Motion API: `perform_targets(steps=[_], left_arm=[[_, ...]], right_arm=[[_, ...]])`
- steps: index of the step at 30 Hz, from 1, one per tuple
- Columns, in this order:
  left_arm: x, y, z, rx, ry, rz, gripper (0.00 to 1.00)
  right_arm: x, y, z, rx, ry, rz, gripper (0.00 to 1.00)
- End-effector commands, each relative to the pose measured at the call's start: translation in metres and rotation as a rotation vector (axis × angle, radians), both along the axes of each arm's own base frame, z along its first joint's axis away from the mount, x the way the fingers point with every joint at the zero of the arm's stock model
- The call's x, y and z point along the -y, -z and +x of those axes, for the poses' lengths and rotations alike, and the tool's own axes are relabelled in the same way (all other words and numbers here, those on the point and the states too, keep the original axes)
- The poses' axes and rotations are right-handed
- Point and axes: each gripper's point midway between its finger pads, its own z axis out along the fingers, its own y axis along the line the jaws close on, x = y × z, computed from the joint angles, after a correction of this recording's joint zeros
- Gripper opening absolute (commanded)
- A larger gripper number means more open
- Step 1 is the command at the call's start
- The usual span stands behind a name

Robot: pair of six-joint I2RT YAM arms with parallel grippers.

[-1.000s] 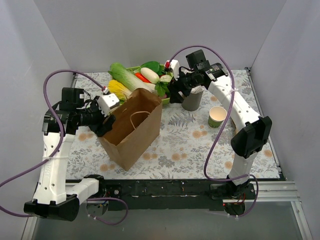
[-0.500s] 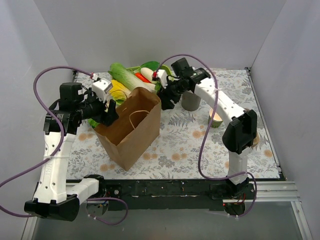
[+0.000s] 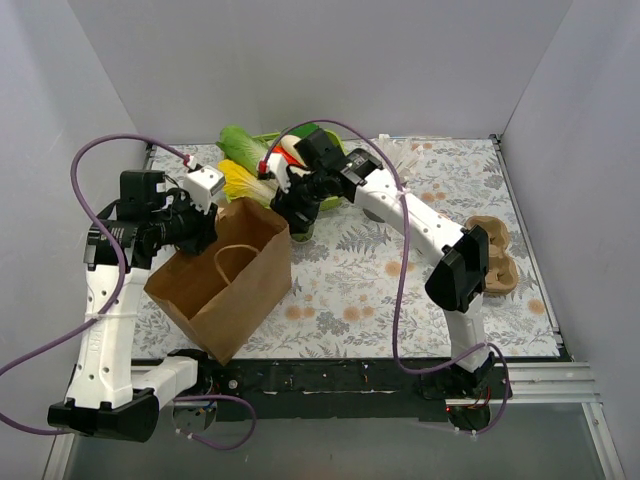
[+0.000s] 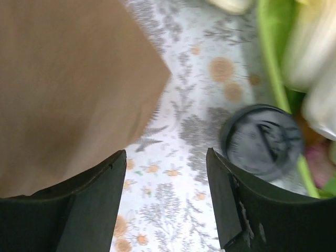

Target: Pack the takeout coffee

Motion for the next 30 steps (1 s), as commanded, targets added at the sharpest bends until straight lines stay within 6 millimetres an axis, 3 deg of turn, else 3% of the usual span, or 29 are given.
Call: perform_targets(steps=[1,3,5,6,10,19,25,30], left_arm=[[-0.010,-0.009,-0.008,0.029,0.001,0.054,0.17],[-0.008,-0.007,-0.008,0.014,-0.005,0.039,0.18],[-0.006,-0.008,-0.007,0.015,-0.008,0.027,0.26],[-0.005,-0.009,-0.007,0.011,-0.012,0.019,0.37],[-0.006,-0.010,-0.006,0.014,-0.019,0.018,0.47],[-0.004,-0.001,-0.006,-0.003,-0.015,0.010,0.49],[-0.003,0.000,-0.005,-0.012,-0.020,0.001,0.50],[-0.003,0.003,-0.005,-0.016,-0.021,0.003,0.51]], right_arm=[[0.016,-0.016,0.059,0.085,0.121,0.039,0.70],[0.020,-0.011,0.074,0.099,0.147,0.033,0.72],[0.021,-0.008,0.086,0.121,0.181,0.013,0.81],[0.019,0.004,0.090,0.116,0.179,-0.005,0.84],[0.021,0.024,0.108,0.129,0.240,-0.062,0.96],[0.028,0.027,0.132,0.092,0.503,-0.062,0.98],[0.027,0.043,0.130,0.071,0.563,-0.100,0.98],[0.015,0.048,0.124,0.055,0.551,-0.096,0.98]])
